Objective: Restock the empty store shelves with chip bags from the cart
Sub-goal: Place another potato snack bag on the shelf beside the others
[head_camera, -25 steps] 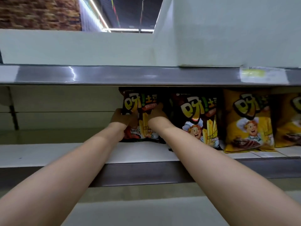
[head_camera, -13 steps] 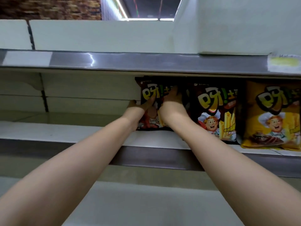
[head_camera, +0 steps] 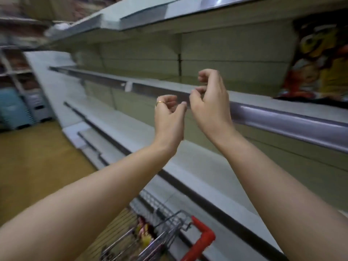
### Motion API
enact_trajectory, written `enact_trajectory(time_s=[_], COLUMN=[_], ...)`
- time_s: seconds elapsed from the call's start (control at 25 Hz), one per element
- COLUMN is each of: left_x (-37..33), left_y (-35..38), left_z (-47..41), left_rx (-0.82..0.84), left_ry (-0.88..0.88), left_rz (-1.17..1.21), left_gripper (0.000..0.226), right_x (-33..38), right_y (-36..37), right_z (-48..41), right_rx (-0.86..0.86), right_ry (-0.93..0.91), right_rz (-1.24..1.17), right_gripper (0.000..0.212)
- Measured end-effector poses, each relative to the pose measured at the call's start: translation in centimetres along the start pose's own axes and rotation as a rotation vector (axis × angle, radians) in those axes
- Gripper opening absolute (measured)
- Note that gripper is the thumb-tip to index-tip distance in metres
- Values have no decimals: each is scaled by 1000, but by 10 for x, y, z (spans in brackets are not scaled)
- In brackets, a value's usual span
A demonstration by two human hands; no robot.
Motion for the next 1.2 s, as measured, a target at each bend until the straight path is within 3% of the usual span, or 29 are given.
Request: enact_trajectory(time_s=[0.28,0.48,0.8,0.96,1.2], left_x=[109,195,340,396,455], left_y=[-185,-273,-320,-327,-334], left_z=[-27,-29,7,25,45], left_rx=[-342,-440,-461,-472,-512], left_ry=[-265,-502,-922,-1037,-1190], left_rz=[-196,-260,-350,-388,-397], left_gripper=[10,12,25,29,20], right_x=[11,-26,-167,-254,-359], right_y=[154,253,330,355,381], right_z=[95,195,337,391,485], right_rx=[345,711,1200,1361,1446], right_ry=[50,188,305,406,618], right_rz=[-151,-88,314,464,629], right_gripper=[27,27,40,44,88])
Point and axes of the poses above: each hand's wrist, its own z-axis away from the middle knuckle, its own y-axis out of the palm, x = y × z, the point moved 7 cm from there along -z, towards the middle knuckle, and after that the axes turned 13 degrees about -x, right-handed, at the moved point
